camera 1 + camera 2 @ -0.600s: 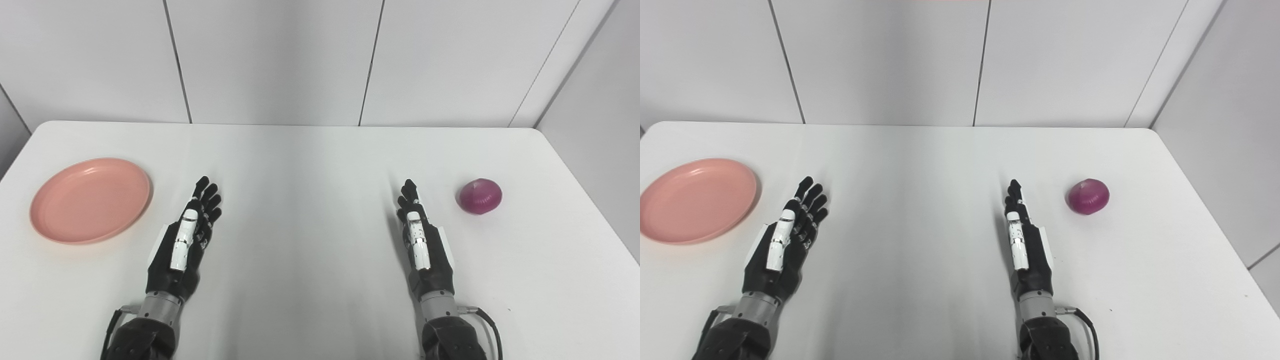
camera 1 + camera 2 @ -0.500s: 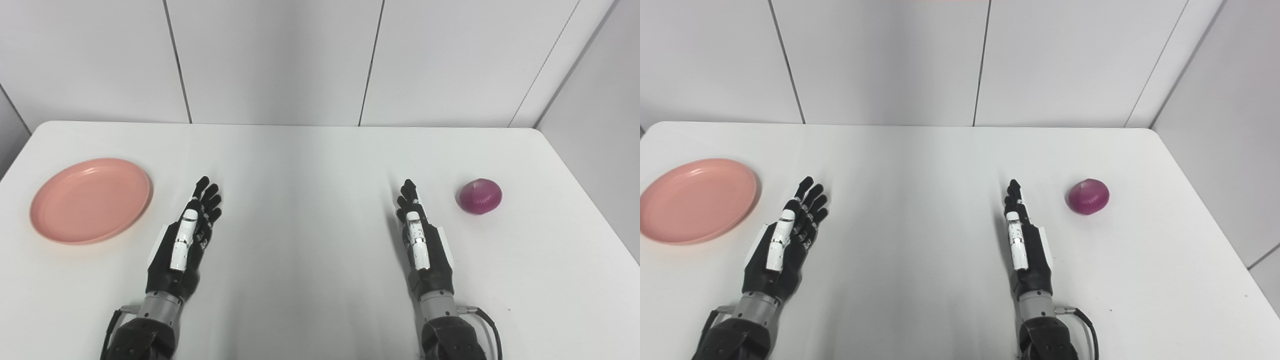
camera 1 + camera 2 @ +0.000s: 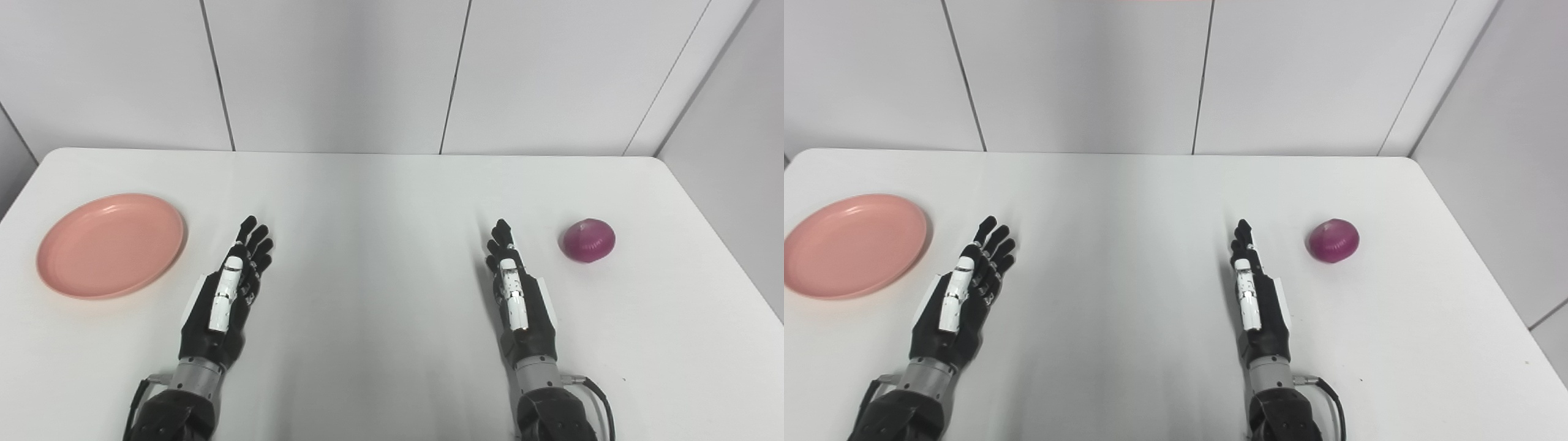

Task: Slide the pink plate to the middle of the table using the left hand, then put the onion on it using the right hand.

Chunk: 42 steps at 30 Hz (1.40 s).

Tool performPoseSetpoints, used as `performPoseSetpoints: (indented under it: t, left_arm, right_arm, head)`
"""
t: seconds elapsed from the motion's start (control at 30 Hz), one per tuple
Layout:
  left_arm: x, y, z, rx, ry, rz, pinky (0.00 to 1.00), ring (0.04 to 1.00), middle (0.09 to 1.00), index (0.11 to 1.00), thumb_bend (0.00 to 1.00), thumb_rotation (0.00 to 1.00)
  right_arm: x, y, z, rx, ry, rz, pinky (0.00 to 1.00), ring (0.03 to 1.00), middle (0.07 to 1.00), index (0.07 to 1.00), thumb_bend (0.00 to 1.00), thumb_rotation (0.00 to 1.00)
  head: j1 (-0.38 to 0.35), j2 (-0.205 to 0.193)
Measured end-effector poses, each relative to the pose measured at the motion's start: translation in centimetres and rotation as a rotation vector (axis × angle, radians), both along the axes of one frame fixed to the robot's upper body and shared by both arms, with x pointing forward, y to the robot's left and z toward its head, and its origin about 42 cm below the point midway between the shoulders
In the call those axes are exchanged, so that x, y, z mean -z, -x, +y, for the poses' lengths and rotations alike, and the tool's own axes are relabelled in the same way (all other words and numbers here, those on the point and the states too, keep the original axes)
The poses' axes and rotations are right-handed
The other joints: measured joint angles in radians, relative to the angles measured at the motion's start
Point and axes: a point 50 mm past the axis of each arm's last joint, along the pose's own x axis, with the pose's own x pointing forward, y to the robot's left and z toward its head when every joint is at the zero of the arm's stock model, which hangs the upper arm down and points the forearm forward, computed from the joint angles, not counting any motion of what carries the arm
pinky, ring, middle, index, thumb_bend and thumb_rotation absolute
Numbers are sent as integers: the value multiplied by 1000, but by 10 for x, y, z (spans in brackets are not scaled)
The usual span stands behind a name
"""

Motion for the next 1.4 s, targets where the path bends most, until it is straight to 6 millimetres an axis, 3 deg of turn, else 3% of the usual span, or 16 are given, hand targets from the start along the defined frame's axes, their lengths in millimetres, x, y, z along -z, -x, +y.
performPoseSetpoints:
  t: [0.37, 0.57, 0.77, 0.87, 1.17, 1.4]
  left_arm:
    - [-2, 0, -1, 2, 0, -6, 1000, 984, 993, 983, 476, 1000]
    - [-2, 0, -1, 2, 0, -6, 1000, 982, 988, 977, 477, 1000]
    - [-2, 1, -3, -7, 7, -4, 988, 974, 982, 966, 469, 1000]
    - [-1, 1, -3, -8, 7, -4, 983, 974, 984, 967, 463, 1000]
    - [-2, 1, -13, -13, -6, -4, 967, 965, 980, 962, 453, 1000]
    - [-1, 3, -23, -9, 1, -1, 982, 974, 986, 967, 460, 1000]
  right_arm:
    - [0, 0, 0, -3, -4, -1, 1000, 1000, 1000, 1000, 398, 1000]
    - [-1, 0, 0, -2, -5, -2, 1000, 1000, 1000, 1000, 342, 1000]
    - [-1, 1, -1, -2, -4, -2, 1000, 1000, 1000, 1000, 376, 1000]
    - [-1, 1, -1, -2, -5, -2, 1000, 1000, 1000, 1000, 317, 1000]
    - [-1, 2, -7, -5, -10, -3, 1000, 1000, 1000, 1000, 309, 1000]
    - [-1, 4, -12, -9, -14, -2, 1000, 1000, 1000, 1000, 239, 1000]
  head:
    - [3, 0]
    - [15, -3]
    - [44, -5]
    - [84, -9]
    - [184, -24]
    - [264, -40]
